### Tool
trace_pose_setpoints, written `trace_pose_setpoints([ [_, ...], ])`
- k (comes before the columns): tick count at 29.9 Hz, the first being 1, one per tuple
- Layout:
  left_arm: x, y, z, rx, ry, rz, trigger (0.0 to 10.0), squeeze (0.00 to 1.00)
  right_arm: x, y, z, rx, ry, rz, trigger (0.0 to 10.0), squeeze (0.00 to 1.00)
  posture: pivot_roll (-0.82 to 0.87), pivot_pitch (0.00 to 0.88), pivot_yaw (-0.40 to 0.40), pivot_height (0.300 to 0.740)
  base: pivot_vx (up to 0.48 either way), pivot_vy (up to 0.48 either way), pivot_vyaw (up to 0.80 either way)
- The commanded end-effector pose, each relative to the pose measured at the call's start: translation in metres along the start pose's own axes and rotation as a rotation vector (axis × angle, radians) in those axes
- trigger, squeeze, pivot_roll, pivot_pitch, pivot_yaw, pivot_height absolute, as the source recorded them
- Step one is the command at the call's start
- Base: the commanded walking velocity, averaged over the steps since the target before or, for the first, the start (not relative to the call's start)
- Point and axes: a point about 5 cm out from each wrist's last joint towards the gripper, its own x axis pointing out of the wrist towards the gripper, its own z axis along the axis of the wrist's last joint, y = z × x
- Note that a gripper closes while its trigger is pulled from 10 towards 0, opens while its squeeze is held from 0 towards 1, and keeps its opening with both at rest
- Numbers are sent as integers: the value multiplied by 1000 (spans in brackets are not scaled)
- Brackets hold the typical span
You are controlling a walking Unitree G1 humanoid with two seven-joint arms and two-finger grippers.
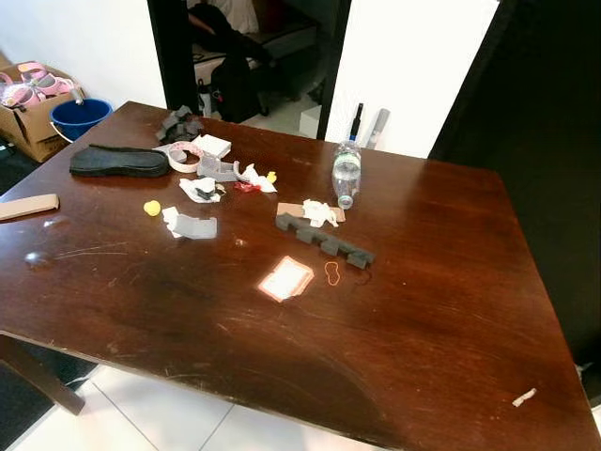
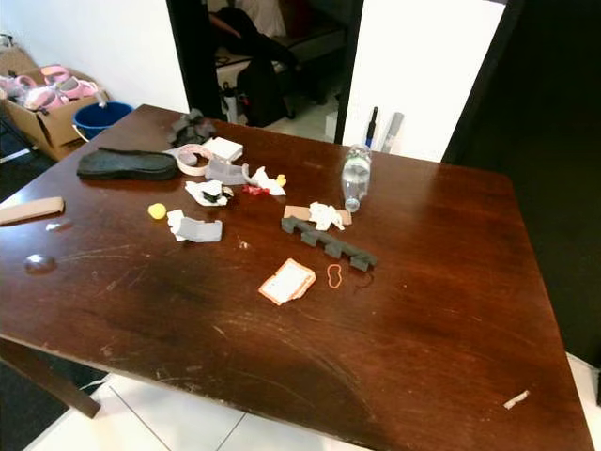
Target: Picking trash to rubbish bin
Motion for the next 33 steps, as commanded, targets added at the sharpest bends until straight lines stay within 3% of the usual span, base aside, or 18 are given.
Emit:
trace_pose_setpoints([
  [1, 0, -2, -7, -3, 26, 0, 10000, 0, 1, -2, -11, 64, 36, -5, 10000, 0, 65, 95, -45, 740, 0, 0, 0],
  [5, 0, -1, -8, -12, 29, 2, 10000, 0, 1, -15, -34, 165, 97, -16, 10000, 0, 53, 98, -44, 740, 0, 0, 0],
  [10, 0, -1, -8, -26, 29, 3, 10000, 0, 1, -15, -46, 79, 136, 12, 10000, 0, 42, 100, -41, 740, 0, 0, 0],
  [13, 0, -1, -9, -40, 30, 6, 10000, 0, 1, -17, -49, 146, 136, -14, 10000, 0, 42, 100, -41, 740, 0, 0, 0],
  [24, -1, 3, -13, -40, 39, 13, 10000, 0, 0, -23, -47, 143, 116, -26, 10000, 0, 48, 98, -46, 740, 0, 252, 0],
  [33, -1, 0, -12, -34, 38, 11, 10000, 0, 1, -15, -42, 112, 96, -13, 10000, 0, 56, 91, -49, 740, 0, 364, 0],
])
